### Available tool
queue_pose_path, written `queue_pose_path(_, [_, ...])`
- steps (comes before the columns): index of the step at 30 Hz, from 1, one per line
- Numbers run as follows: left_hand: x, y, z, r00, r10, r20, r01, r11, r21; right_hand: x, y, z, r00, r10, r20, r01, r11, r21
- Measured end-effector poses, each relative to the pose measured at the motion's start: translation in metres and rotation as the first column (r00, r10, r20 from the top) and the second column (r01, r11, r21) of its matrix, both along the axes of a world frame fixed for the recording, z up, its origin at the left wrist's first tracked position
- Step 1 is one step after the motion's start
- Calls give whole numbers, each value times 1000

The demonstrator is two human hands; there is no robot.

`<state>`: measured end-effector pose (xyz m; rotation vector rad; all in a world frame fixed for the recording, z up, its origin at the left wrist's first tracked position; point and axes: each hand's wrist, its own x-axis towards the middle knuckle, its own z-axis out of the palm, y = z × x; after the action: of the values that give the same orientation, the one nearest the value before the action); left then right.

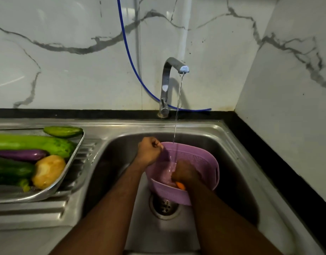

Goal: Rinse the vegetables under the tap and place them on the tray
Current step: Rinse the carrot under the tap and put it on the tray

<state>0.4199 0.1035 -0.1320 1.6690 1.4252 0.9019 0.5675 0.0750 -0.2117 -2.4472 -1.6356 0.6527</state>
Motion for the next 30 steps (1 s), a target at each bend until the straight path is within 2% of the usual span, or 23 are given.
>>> queue_pose_path(6, [0,-5,1,999,-17,-29,18,1000,3,0,8,4,997,43,-68,-36,993,112])
queue_pose_path(7, [1,-6,2,1000,-23,-17,23,1000,-14,1,10,10,988,71,-136,-53,989,136])
queue_pose_path(9, [3,-5,1,999,-44,24,45,998,-50,1,12,25,919,81,-387,3,977,212])
queue_pose_path(11, [5,-3,-6,997,-74,22,76,993,-87,-4,11,41,731,67,-679,164,949,270])
queue_pose_path(13, [9,4,-21,995,-91,30,94,986,-136,-12,10,59,500,34,-866,328,917,226])
queue_pose_path(15, [10,-7,-13,991,-103,89,119,975,-189,-17,8,74,248,17,-968,444,887,129])
queue_pose_path(16, [11,-11,-9,985,-99,139,128,967,-218,-18,7,81,154,19,-988,476,875,91])
queue_pose_path(17, [12,-14,-6,975,-74,209,129,957,-261,-19,5,85,100,25,-995,491,868,71])
queue_pose_path(18, [13,-15,-5,955,-52,291,142,943,-300,-19,4,86,88,31,-996,496,866,70])
queue_pose_path(20, [14,-14,-6,916,-19,401,174,918,-355,-21,6,82,171,33,-985,508,854,117])
queue_pose_path(22, [16,-13,-6,900,-19,436,204,901,-383,-25,10,81,265,34,-964,536,826,176])
queue_pose_path(24, [17,-15,-5,884,-37,467,257,872,-416,-27,11,85,295,-3,-955,561,810,171])
queue_pose_path(28, [19,-16,-4,859,-13,512,269,862,-430,-24,9,93,161,-2,-987,521,849,84])
queue_pose_path(30, [18,-12,-4,839,43,542,236,869,-434,-22,8,95,154,42,-987,448,888,107])
